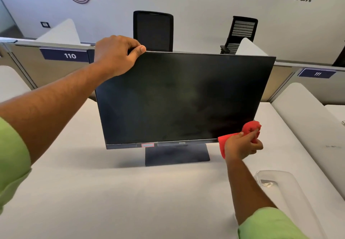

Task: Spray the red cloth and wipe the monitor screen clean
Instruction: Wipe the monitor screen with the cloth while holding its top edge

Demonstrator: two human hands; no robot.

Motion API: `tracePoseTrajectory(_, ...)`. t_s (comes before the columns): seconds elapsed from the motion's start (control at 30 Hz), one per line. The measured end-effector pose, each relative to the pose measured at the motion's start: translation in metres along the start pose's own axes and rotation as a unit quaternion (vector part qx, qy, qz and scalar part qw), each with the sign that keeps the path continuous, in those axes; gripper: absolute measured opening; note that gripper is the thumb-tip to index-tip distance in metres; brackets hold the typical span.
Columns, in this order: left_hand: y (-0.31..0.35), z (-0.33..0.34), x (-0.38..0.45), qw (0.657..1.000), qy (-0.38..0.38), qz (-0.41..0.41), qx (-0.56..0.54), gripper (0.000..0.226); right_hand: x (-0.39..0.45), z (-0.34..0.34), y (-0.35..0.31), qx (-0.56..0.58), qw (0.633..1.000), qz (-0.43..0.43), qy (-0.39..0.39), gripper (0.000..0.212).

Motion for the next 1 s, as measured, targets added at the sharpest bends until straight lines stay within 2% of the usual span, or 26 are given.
tracePoseTrajectory(0.03, 0.001, 0.001, 0.000, 1.000, 0.004, 0.001, -0.001, 0.045, -0.001, 0.001, 0.005, -0.022, 0.998, -0.011, -0.051, 0.059)
tracePoseTrajectory(0.1, 0.002, 0.001, -0.001, 1.000, 0.012, -0.001, -0.004, 0.045, -0.016, 0.007, 0.007, -0.033, 0.993, -0.033, -0.105, 0.061)
tracePoseTrajectory(0.13, 0.002, 0.001, -0.002, 1.000, 0.017, -0.003, -0.004, 0.044, -0.026, 0.010, 0.005, -0.035, 0.993, -0.038, -0.106, 0.058)
tracePoseTrajectory(0.17, 0.001, 0.000, -0.003, 1.000, 0.020, -0.005, -0.002, 0.044, -0.036, 0.012, 0.001, -0.046, 0.996, -0.039, -0.073, 0.059)
tracePoseTrajectory(0.23, 0.001, 0.000, -0.003, 1.000, 0.022, -0.005, -0.002, 0.043, -0.055, 0.015, -0.008, -0.090, 0.996, -0.014, -0.002, 0.076)
tracePoseTrajectory(0.33, 0.003, -0.001, -0.003, 1.000, 0.016, 0.003, 0.002, 0.045, -0.075, 0.018, -0.008, -0.118, 0.993, -0.001, -0.022, 0.084)
tracePoseTrajectory(0.43, 0.004, -0.001, -0.003, 1.000, 0.011, 0.016, 0.006, 0.046, -0.088, 0.020, -0.002, -0.086, 0.996, 0.001, -0.024, 0.091)
tracePoseTrajectory(0.57, 0.005, -0.001, -0.004, 1.000, 0.009, 0.024, 0.013, 0.046, -0.115, 0.020, 0.000, -0.065, 0.991, -0.087, -0.083, 0.068)
tracePoseTrajectory(0.77, 0.004, -0.001, -0.006, 1.000, 0.010, 0.022, 0.012, 0.046, -0.159, 0.028, -0.010, -0.032, 0.989, -0.090, -0.114, 0.075)
tracePoseTrajectory(0.93, 0.006, -0.001, -0.006, 0.999, 0.015, 0.027, 0.013, 0.047, -0.189, 0.043, -0.011, -0.070, 0.981, -0.121, -0.135, 0.071)
tracePoseTrajectory(1.0, 0.005, -0.001, -0.006, 0.999, 0.013, 0.027, 0.011, 0.048, -0.198, 0.051, -0.010, -0.136, 0.972, -0.142, -0.133, 0.067)
Point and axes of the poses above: each hand's wrist, its own x-axis towards the middle knuckle, its own z-axis out of the palm, y = z × x, the point moved 3 cm from there along x, towards the middle knuckle, and after that the axes turned 3 degrees about -x, right-handed, at the moved point
